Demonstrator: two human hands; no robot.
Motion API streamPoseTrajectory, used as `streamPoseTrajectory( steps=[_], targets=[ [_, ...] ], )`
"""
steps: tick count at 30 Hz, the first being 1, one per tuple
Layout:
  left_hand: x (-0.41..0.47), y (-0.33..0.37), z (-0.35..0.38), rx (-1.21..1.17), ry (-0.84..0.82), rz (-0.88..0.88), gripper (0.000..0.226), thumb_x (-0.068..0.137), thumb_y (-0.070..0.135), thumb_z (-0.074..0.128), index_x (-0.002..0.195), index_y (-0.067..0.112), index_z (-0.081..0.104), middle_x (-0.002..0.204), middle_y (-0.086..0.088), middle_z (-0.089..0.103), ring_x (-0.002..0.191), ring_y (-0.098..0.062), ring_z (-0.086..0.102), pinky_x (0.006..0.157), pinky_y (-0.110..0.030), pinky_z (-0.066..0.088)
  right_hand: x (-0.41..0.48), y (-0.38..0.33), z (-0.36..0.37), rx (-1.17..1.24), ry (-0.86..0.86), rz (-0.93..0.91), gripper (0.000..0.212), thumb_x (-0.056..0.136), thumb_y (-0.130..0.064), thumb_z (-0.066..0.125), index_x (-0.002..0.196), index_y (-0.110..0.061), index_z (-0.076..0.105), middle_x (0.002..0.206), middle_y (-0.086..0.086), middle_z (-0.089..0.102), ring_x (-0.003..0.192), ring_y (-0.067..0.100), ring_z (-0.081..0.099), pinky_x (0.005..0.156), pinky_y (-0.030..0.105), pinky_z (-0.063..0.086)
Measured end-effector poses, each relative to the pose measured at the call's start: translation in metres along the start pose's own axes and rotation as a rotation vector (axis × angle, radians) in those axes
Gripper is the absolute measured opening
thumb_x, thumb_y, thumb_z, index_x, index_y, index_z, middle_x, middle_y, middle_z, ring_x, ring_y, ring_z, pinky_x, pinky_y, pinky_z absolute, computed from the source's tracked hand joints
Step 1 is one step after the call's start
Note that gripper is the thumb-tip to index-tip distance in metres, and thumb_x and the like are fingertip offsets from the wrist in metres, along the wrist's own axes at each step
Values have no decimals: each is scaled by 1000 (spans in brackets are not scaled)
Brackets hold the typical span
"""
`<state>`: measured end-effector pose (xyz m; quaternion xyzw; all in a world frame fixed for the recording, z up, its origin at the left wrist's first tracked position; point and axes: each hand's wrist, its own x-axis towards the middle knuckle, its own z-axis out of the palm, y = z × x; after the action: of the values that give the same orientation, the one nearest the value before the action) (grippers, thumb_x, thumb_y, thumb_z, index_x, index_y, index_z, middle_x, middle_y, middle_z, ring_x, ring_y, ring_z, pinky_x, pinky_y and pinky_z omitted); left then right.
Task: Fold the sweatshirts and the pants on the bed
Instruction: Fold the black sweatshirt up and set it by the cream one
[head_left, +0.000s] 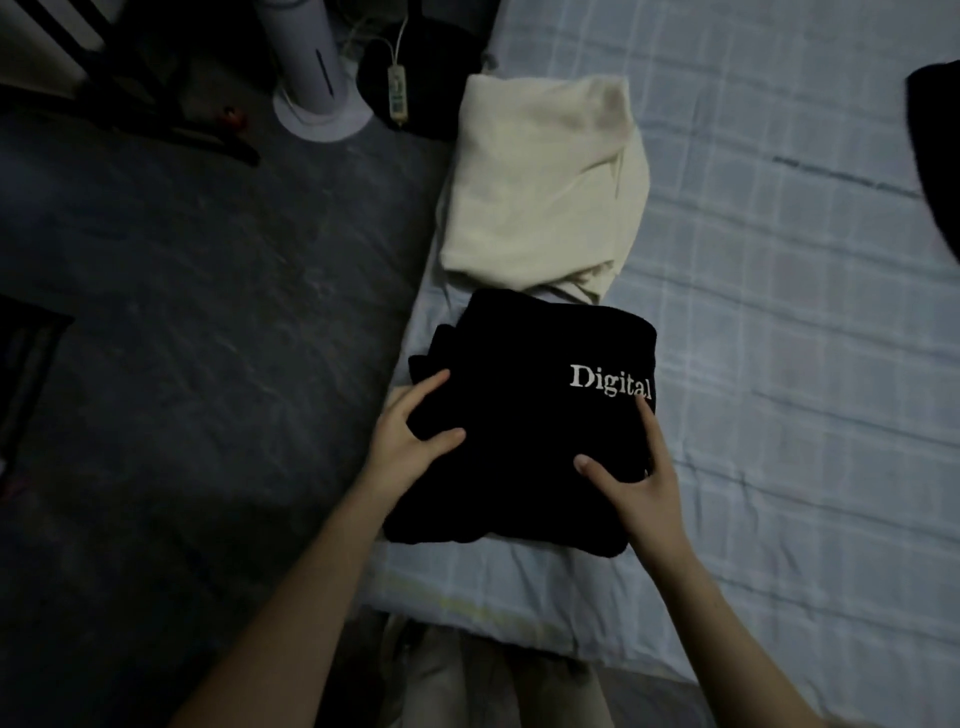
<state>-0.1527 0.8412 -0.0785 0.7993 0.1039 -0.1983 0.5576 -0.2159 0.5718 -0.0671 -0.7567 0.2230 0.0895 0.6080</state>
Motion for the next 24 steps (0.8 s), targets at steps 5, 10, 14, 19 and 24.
streamPoseTrajectory(
  steps=[5,10,14,19,24],
  targets=[
    [16,9,-17,-22,51,155,67,75,26,82,132,49,53,124,6,52,118,-2,55,103,-20,43,14,-12,1,10,34,-104,90,73,-43,84,147,-51,34,149,-29,40,137,-2,40,106,29,44],
    [41,-4,10,15,-49,-1,68,81,14,79,140,29,50,137,-2,50,130,-16,49,109,-24,39,34,-1,2,-37,-21,6,91,75,-39,83,147,-54,29,149,-25,41,135,-2,42,97,12,47],
    [49,5,14,179,-34,-53,70,82,14,78,144,18,47,142,-15,47,133,-31,45,112,-34,36,42,-6,-4,-281,-22,87,94,75,-52,79,149,-52,22,158,-5,27,143,18,33,113,39,38],
    [18,33,61,767,196,382,55,96,35,43,149,22,38,156,-13,33,144,-35,30,116,-50,24,44,-22,19,-878,148,-342,66,96,-54,34,156,-28,26,164,7,21,151,30,17,119,49,19],
    [46,-18,95,902,15,468,56,101,38,25,156,27,21,163,4,19,152,-20,12,122,-47,11,73,28,44,-940,124,-345,59,100,-45,30,157,-30,21,165,-2,19,153,22,10,123,46,11]
  ],
)
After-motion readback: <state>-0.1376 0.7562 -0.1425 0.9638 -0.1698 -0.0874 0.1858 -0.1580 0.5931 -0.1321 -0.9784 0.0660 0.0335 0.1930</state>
